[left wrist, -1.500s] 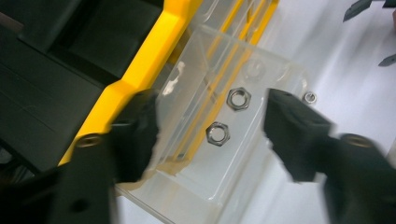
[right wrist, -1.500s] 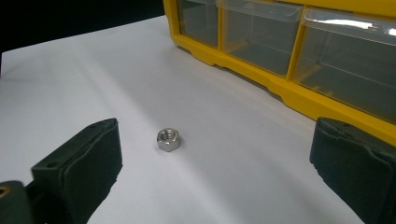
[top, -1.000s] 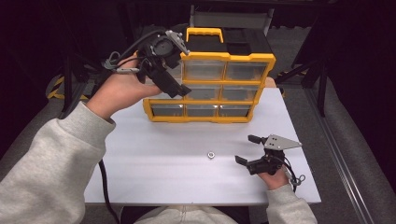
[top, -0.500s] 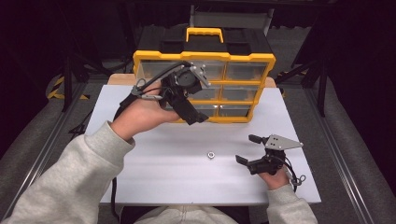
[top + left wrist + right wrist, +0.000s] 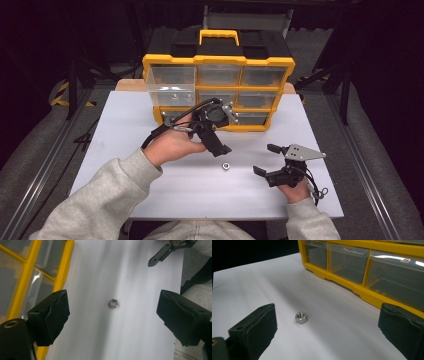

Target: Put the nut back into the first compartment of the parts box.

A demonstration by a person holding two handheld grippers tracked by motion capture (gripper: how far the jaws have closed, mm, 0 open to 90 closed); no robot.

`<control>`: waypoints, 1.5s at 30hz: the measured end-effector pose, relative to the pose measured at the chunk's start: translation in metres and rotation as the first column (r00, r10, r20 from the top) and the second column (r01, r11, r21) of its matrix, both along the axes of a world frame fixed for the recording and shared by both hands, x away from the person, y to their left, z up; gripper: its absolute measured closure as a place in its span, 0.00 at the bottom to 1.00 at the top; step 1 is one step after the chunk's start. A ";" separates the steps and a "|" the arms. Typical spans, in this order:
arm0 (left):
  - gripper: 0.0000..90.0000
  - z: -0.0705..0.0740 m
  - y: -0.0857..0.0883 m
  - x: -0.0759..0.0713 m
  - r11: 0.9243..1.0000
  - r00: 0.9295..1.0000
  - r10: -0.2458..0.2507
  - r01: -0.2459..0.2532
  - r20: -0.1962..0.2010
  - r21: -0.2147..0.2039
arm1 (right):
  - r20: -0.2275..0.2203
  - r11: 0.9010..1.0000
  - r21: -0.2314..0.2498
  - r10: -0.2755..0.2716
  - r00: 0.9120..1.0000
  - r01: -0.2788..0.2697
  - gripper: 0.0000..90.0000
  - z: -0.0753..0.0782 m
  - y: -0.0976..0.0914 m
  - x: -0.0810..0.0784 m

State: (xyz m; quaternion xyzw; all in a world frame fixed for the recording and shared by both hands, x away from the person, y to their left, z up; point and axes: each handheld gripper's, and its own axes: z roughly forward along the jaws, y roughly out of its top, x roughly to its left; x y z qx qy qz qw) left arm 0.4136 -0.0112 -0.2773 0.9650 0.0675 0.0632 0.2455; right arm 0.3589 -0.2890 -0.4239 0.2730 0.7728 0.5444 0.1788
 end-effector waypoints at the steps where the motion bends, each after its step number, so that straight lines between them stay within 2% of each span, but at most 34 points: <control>1: 0.13 -0.005 -0.001 0.001 1.000 1.000 0.004 -0.004 -0.007 0.001 | 0.000 1.000 0.001 -0.001 1.000 0.001 0.03 0.000 0.000 0.000; 3: 0.13 -0.018 -0.006 0.004 1.000 1.000 0.001 -0.001 -0.021 0.012 | 0.000 1.000 0.002 -0.002 1.000 0.002 0.03 0.000 -0.001 0.000; 4: 0.13 -0.018 -0.006 0.004 1.000 1.000 0.001 -0.001 -0.021 0.012 | 0.000 1.000 0.002 -0.002 1.000 0.002 0.03 0.000 -0.001 0.000; 7: 0.14 -0.031 -0.010 0.006 1.000 0.999 0.002 -0.002 -0.038 0.013 | 0.004 1.000 0.004 -0.003 1.000 0.003 0.03 0.000 -0.001 0.000; 12: 0.15 -0.053 -0.015 0.010 0.999 0.999 0.001 0.002 -0.051 0.041 | 0.010 1.000 0.005 -0.007 1.000 0.007 0.03 0.001 -0.002 -0.001; 17: 0.17 -0.070 -0.019 0.014 0.999 0.997 -0.004 0.008 -0.073 0.051 | 0.010 1.000 0.009 -0.013 1.000 0.013 0.03 0.001 -0.004 -0.001; 24: 0.17 -0.097 -0.027 0.017 0.996 0.996 0.009 -0.001 -0.090 0.088 | 0.011 1.000 0.009 -0.011 1.000 0.011 0.03 0.002 -0.005 -0.001; 25: 0.18 -0.097 -0.027 0.017 0.996 0.996 0.009 -0.001 -0.090 0.088 | 0.011 1.000 0.007 -0.011 1.000 0.011 0.03 0.002 -0.005 -0.001; 32: 0.21 -0.120 -0.034 0.021 0.992 0.994 0.006 0.008 -0.107 0.128 | 0.009 1.000 0.006 -0.012 1.000 0.012 0.03 0.002 -0.005 -0.001; 45: 0.26 -0.143 -0.043 0.024 0.986 0.994 0.011 0.008 -0.111 0.169 | 0.008 1.000 0.003 -0.009 1.000 0.009 0.03 0.001 -0.005 -0.001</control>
